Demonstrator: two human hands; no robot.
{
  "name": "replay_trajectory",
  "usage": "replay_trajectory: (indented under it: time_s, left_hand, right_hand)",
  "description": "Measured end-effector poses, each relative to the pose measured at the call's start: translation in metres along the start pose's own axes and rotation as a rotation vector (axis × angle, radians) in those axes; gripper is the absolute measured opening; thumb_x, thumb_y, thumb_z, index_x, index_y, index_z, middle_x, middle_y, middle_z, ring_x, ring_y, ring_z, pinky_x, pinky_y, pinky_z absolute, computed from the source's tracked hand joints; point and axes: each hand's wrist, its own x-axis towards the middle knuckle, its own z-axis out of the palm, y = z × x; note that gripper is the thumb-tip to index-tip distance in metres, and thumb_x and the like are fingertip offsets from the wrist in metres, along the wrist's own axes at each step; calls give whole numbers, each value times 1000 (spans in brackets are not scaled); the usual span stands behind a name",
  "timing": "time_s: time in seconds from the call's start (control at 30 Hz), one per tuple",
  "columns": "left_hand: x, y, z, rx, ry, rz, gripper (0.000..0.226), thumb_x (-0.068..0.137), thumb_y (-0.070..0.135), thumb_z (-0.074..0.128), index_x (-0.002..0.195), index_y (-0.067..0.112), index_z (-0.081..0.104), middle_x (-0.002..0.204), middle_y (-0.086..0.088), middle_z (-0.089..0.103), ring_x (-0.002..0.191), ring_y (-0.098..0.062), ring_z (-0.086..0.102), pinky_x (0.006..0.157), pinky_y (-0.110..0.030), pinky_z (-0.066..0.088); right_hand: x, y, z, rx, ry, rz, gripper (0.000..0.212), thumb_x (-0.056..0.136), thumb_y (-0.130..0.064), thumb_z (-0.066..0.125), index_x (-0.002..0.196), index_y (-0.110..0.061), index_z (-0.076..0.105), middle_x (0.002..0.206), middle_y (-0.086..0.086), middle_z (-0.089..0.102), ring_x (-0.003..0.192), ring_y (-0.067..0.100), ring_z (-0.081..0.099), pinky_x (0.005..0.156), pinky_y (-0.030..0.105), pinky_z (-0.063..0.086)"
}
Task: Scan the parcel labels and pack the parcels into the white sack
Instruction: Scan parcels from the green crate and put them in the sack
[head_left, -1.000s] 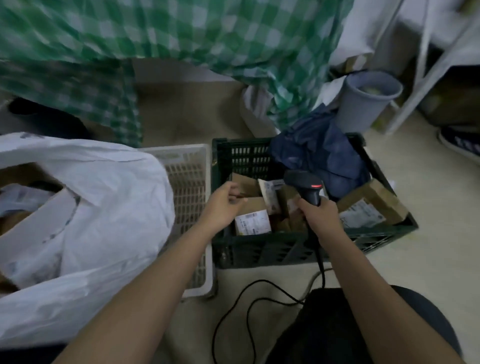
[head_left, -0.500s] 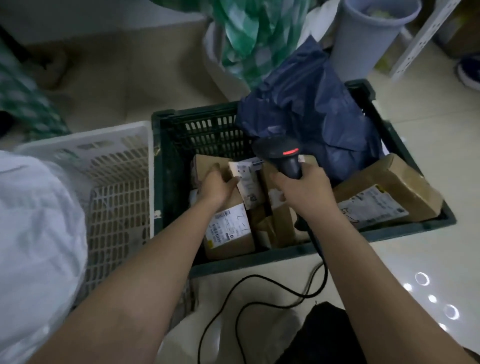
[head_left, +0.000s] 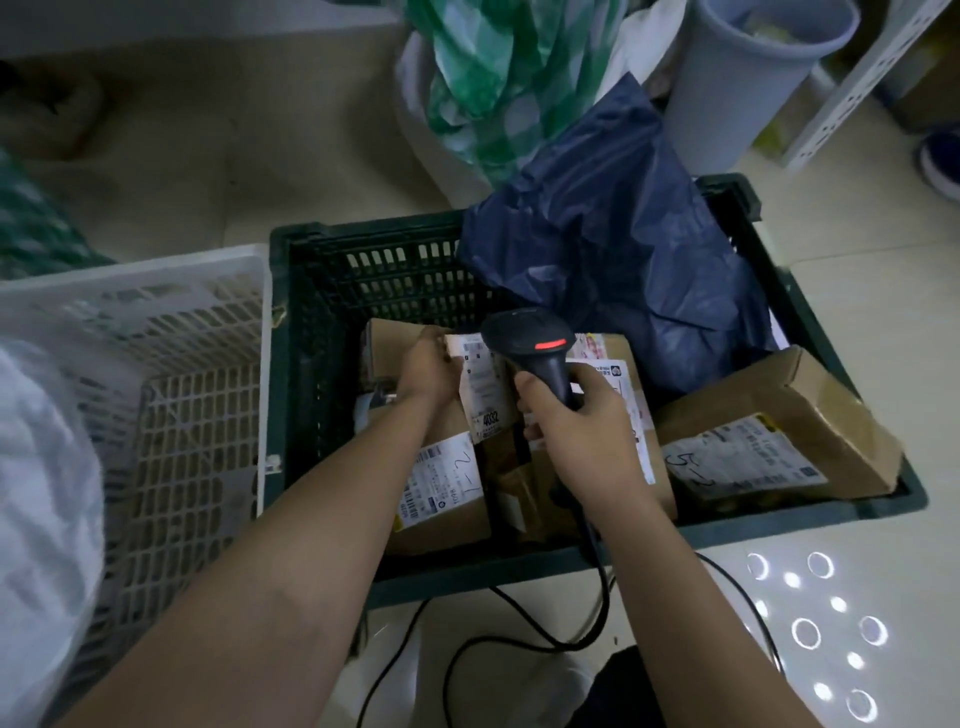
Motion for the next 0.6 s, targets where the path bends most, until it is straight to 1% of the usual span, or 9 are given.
replay_trajectory:
  time_s: [0.03, 0.1, 0.2, 0.3, 0.37, 0.4, 0.47, 0.53, 0.6]
  left_hand:
    - [-1, 3, -2, -10, 17, -9, 34, 89, 6, 58, 123, 4, 54, 112, -16, 67, 107, -29, 61, 83, -27, 44]
    - [-5, 8, -10, -35, 64, -15, 33, 89, 7, 59, 122, 4, 57, 111, -16, 68, 105, -29, 62, 85, -30, 48]
    - [-21, 14, -35, -119, 116, 20, 40, 89, 8, 60, 129, 10, 52, 111, -10, 66, 104, -25, 62, 87, -29, 48]
    - [-49, 19, -73, -282, 84, 69, 50, 92, 5, 58, 137, 22, 44, 101, -1, 61, 93, -18, 62, 78, -27, 51]
    - [-73, 19, -99, -360, 53, 98, 47, 93, 2, 54, 132, 27, 46, 98, 0, 58, 91, -17, 62, 78, -30, 55]
    - [-86, 17, -112, -392, 52, 104, 42, 94, 1, 52, 126, 28, 48, 102, -2, 58, 95, -18, 61, 77, -32, 56]
    - [-112, 13, -134, -468, 71, 89, 35, 95, -1, 49, 118, 25, 49, 112, -7, 56, 102, -21, 60, 72, -29, 57]
    - [-139, 7, -153, -544, 86, 69, 31, 95, -3, 49, 114, 20, 47, 110, -6, 57, 104, -22, 60, 69, -24, 55]
    - [-167, 0, -169, -585, 105, 61, 29, 95, -3, 50, 113, 19, 47, 112, -7, 57, 104, -22, 61, 66, -22, 56]
  right_hand:
    - [1, 1, 2, 7, -6, -8, 15, 85, -37, 67, 87, -23, 62, 81, 5, 70, 78, 23, 67, 75, 43, 54]
    - [2, -2, 6, 20, -28, -29, 15, 86, -38, 67, 87, -24, 63, 79, 2, 69, 80, 23, 67, 77, 43, 55]
    - [-5, -13, 12, 90, -58, -62, 10, 89, -34, 66, 87, -24, 64, 81, 1, 68, 77, 17, 66, 76, 37, 55]
    - [-17, -23, 17, 178, -67, -68, 8, 90, -35, 65, 87, -28, 63, 87, 1, 71, 76, 10, 65, 72, 29, 53]
    - [-27, -26, 21, 196, -69, -57, 10, 89, -44, 63, 87, -34, 64, 88, -3, 73, 80, 9, 68, 76, 31, 54]
    - [-33, -27, 22, 207, -62, -53, 10, 89, -46, 62, 88, -36, 64, 87, -5, 73, 82, 11, 69, 77, 32, 54]
    - [-49, -30, 28, 260, -44, -60, 9, 92, -43, 59, 93, -35, 60, 92, -4, 72, 86, 13, 68, 78, 31, 54]
    - [-70, -33, 32, 264, -44, -96, 12, 95, -41, 55, 105, -35, 57, 104, -4, 69, 95, 11, 64, 81, 22, 51]
    - [-95, -33, 38, 221, -42, -145, 31, 97, -42, 52, 126, -30, 50, 118, -9, 61, 105, 8, 56, 80, 4, 43]
